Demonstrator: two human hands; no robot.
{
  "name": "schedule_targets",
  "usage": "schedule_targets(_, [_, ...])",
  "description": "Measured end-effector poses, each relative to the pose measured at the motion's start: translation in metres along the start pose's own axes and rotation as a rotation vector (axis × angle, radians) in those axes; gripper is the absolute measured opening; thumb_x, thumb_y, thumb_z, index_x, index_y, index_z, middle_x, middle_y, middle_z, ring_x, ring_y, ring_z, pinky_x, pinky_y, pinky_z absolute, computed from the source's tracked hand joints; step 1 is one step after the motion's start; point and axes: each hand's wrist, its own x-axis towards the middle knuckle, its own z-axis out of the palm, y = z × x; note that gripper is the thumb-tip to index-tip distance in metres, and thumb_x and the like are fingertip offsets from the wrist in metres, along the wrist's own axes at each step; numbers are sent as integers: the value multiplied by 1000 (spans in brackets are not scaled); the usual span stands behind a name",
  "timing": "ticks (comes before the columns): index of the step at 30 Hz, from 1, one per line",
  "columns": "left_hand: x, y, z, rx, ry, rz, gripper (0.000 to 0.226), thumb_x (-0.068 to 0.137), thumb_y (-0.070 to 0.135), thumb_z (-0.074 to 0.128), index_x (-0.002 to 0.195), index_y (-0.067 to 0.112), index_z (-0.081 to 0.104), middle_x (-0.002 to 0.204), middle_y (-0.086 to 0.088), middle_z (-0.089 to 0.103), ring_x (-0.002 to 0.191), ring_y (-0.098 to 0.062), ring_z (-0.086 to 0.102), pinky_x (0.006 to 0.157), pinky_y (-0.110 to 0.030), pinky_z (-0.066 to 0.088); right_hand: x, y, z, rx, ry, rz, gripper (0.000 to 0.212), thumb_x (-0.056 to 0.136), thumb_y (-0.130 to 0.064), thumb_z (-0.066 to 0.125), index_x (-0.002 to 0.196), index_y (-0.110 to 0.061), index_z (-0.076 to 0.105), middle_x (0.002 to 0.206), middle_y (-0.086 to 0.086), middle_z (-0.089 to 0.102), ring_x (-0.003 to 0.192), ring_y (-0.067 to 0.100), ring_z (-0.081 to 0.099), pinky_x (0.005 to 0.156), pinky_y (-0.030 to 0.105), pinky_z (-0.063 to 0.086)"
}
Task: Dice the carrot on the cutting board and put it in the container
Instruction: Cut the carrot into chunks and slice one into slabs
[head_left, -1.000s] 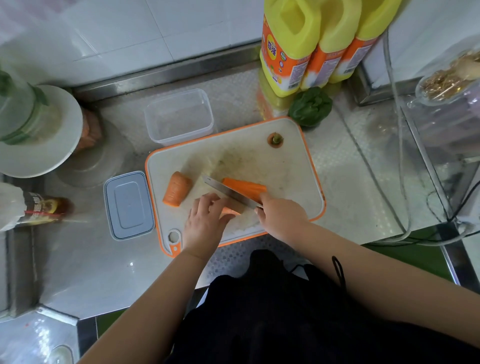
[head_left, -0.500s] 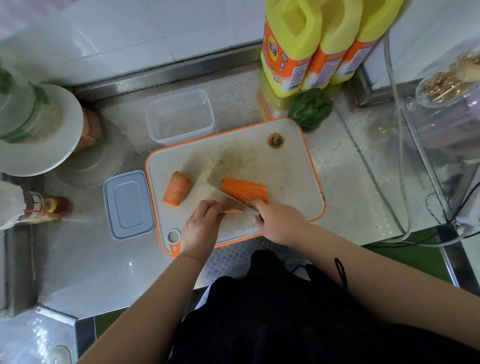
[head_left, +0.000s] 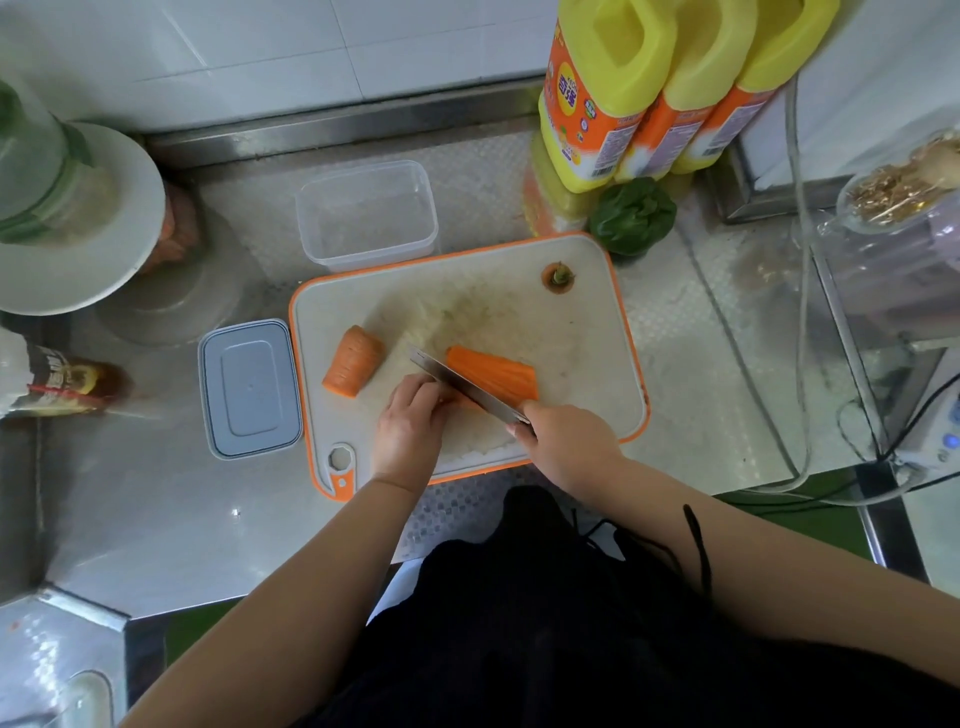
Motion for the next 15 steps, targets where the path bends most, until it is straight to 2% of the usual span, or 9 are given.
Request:
schedule_targets(5, [2, -2, 1, -72, 24, -59, 15, 83, 12, 57, 89, 8, 70, 95, -3, 63, 89, -19, 56, 80, -21, 42, -3, -5, -3, 49, -4, 38, 27, 101, -33, 38, 77, -20, 34, 63, -4, 41, 67, 23, 47, 59, 31, 31])
schedule_targets(8, [4, -3, 3, -74, 19, -75, 13, 82, 10, 58, 88, 7, 69, 94, -3, 64, 89, -21, 57, 79, -24, 44, -7, -10, -6, 50, 18, 40, 24, 101, -34, 37, 83, -18, 36, 74, 3, 50, 73, 26, 51, 62, 31, 32])
schedule_targets(11, [4, -7, 4, -81, 24, -54, 18, 83, 17, 55, 87, 6, 68, 91, -4, 63, 86, -22, 57, 76, -27, 45, -9, -12, -12, 35, 26, 30, 23, 101, -35, 37, 84, -19, 38, 78, 5, 51, 81, 30, 57, 62, 32, 33])
schedule_targets(15, [6, -12, 4, -62, 46, 26, 19, 85, 16, 54, 83, 3, 68, 86, -8, 63, 82, -20, 54, 74, -28, 45, -8, -16, -19, 0, -8, 44, 29, 101, -35, 36, 98, -12, 53, 91, 10, 60, 86, 30, 58, 65, 31, 36])
